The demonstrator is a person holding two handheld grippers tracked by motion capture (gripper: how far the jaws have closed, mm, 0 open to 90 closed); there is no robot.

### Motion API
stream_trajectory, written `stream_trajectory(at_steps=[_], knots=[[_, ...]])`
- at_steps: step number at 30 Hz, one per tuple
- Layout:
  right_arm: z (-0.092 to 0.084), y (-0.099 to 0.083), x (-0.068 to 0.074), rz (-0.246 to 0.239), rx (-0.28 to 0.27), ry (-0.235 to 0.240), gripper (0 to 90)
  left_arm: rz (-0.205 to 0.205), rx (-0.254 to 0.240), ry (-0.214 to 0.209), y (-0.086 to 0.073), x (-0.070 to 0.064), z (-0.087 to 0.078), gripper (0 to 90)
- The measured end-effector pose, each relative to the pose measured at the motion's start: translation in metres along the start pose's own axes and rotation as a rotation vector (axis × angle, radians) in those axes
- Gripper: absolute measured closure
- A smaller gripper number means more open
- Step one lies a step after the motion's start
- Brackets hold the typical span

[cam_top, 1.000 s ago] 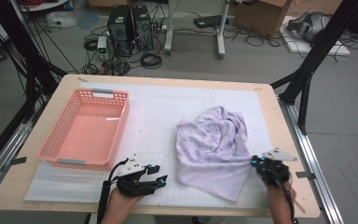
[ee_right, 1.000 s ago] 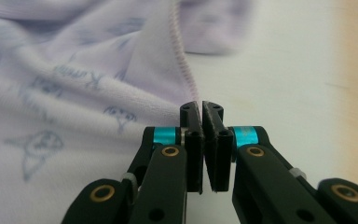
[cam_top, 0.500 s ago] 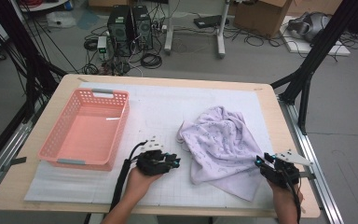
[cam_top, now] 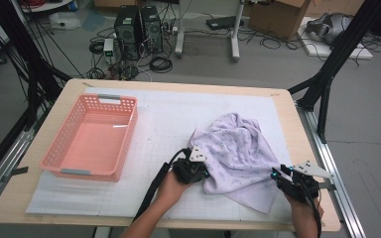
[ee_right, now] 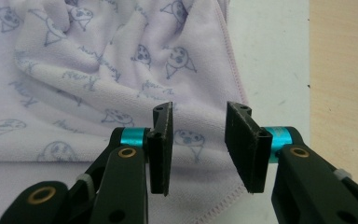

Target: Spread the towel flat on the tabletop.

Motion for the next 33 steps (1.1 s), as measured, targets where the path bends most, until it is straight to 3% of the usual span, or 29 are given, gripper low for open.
stream_trajectory(at_steps=[4,8,12,15,17,19,20,22,24,25,27,28,29,31,33], knots=[[0.000,0.000,0.002,0.009,0.001,0.008,61.5,-0.078,-0.025,-0.006,-0.028,0.009,-0.036,84.0],[0.005,0.000,0.009,-0.006,0.021,0.028,61.5,-0.144,-0.057,0.017,-0.062,0.018,-0.079,84.0],[0.014,0.000,0.019,-0.019,0.050,0.056,60.6,-0.178,-0.085,0.033,-0.087,0.021,-0.113,84.4],[0.023,0.000,0.031,-0.037,0.069,0.127,57.5,-0.192,-0.104,0.029,-0.095,0.018,-0.131,84.7],[0.029,0.000,0.044,-0.055,0.086,0.216,54.2,-0.203,-0.114,-0.003,-0.099,0.013,-0.141,84.9],[0.036,-0.001,0.056,-0.091,0.117,0.270,52.3,-0.202,-0.105,-0.044,-0.103,0.006,-0.149,84.9],[0.039,-0.002,0.060,-0.122,0.143,0.270,51.9,-0.197,-0.096,-0.059,-0.105,0.003,-0.151,84.8],[0.039,-0.002,0.064,-0.166,0.137,0.267,59.7,-0.182,-0.097,-0.061,-0.109,0.001,-0.153,84.2],[0.036,-0.001,0.061,-0.179,0.152,0.266,84.8,-0.195,-0.124,-0.049,-0.109,0.005,-0.152,77.1],[0.033,-0.001,0.058,-0.214,0.165,0.239,87.2,-0.210,-0.135,-0.038,-0.107,0.008,-0.150,67.5],[0.027,0.000,0.050,-0.266,0.205,0.159,87.7,-0.215,-0.173,-0.024,-0.101,0.012,-0.147,58.7],[0.023,-0.001,0.044,-0.273,0.230,0.124,87.7,-0.217,-0.186,-0.008,-0.096,0.014,-0.144,50.9],[0.020,-0.002,0.037,-0.252,0.246,0.121,86.6,-0.219,-0.192,-0.005,-0.091,0.017,-0.139,46.1],[0.013,-0.003,0.030,-0.192,0.247,0.188,74.4,-0.224,-0.197,0.008,-0.079,0.022,-0.125,43.5],[0.008,-0.003,0.025,-0.149,0.164,0.224,58.9,-0.232,-0.189,0.001,-0.067,0.025,-0.106,40.3]])
Point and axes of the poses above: each handheld gripper's, and its own axes: z roughly forward along the jaws, y roughly out of its top, x roughly to its left, the point moved 3 cm from there along z, roughly forward along the jaws, and after that the axes turned 3 degrees about -x, right-handed, at the moved point
